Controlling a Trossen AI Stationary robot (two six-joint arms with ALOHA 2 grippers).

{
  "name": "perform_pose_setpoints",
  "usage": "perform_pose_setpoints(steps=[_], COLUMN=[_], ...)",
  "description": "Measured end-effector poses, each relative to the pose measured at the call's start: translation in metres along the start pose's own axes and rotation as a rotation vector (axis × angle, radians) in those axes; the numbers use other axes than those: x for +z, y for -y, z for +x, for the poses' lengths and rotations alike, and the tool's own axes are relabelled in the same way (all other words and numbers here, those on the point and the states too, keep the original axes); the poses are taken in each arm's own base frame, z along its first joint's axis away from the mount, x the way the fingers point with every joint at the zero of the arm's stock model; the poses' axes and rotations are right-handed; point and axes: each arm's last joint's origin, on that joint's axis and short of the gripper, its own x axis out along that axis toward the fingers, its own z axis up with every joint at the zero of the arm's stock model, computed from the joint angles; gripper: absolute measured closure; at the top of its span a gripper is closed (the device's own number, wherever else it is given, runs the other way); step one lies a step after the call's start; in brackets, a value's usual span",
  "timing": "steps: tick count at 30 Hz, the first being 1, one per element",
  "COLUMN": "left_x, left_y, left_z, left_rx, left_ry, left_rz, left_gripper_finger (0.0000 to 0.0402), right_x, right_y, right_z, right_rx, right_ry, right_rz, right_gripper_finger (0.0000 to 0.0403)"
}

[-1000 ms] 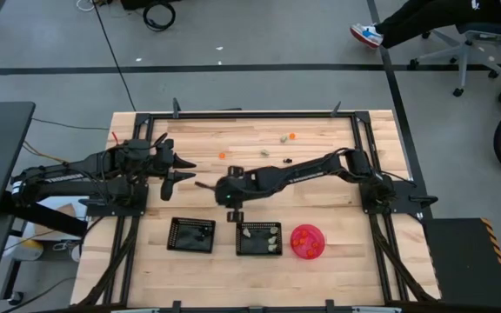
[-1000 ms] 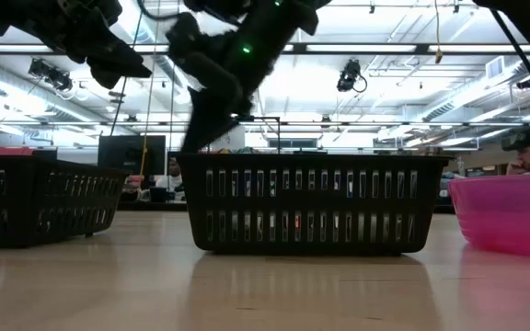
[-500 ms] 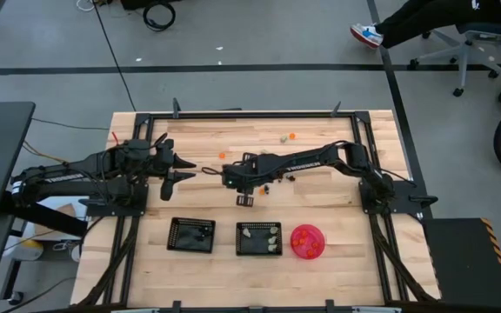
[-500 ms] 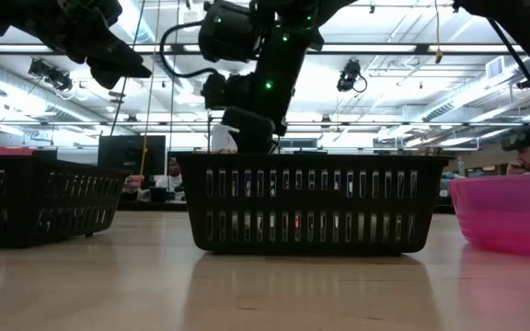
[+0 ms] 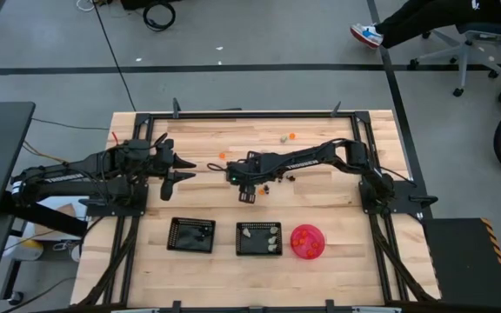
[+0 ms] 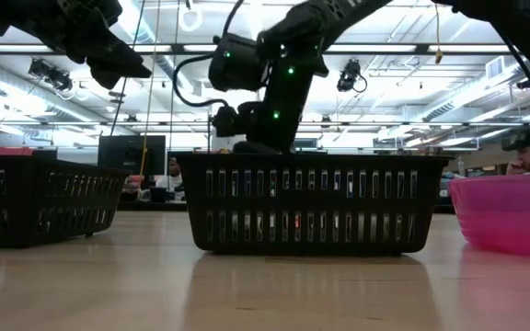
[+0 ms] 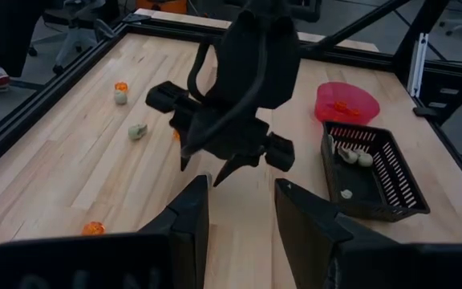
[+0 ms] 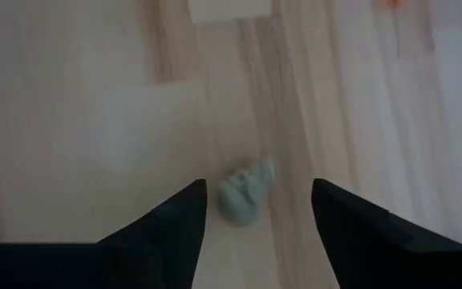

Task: Sort Halloween decoration
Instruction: Put the white skull toy into the right black bin

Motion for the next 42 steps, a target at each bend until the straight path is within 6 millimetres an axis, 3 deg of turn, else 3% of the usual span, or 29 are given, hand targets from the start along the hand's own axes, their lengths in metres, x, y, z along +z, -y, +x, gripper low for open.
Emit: perform_pose_setpoints(steps=[13,29,35,42], left_x=[0.0,0.0,0.0,0.0], left_y=[0.0,0.0,0.0,0.0], left_z=[0.0,0.0,0.0,0.0], left_rx=[0.005,0.005,0.005,0.005], left_ry=[0.0,0.0,0.001,0.001], left_rz=[0.0,0.0,0.0,0.0], left_gripper_finger=[0.0285,0.0285,0.0285,0.0285], right_x=[-0.004,-0.013,-0.012,-0.008], right_y=[0.009,0.008,0.005,-0.004], right_z=[0.009,0.02,0.013,-0.008], right_rx=[0.075,0.116,0.125,0.184], right_ry=[-0.001,0.019,0.033,0.073], right_rz=[0.048,0.072,0.059,0.041], right_gripper_finger=[0.0199,0.029,0.0308,0.0306])
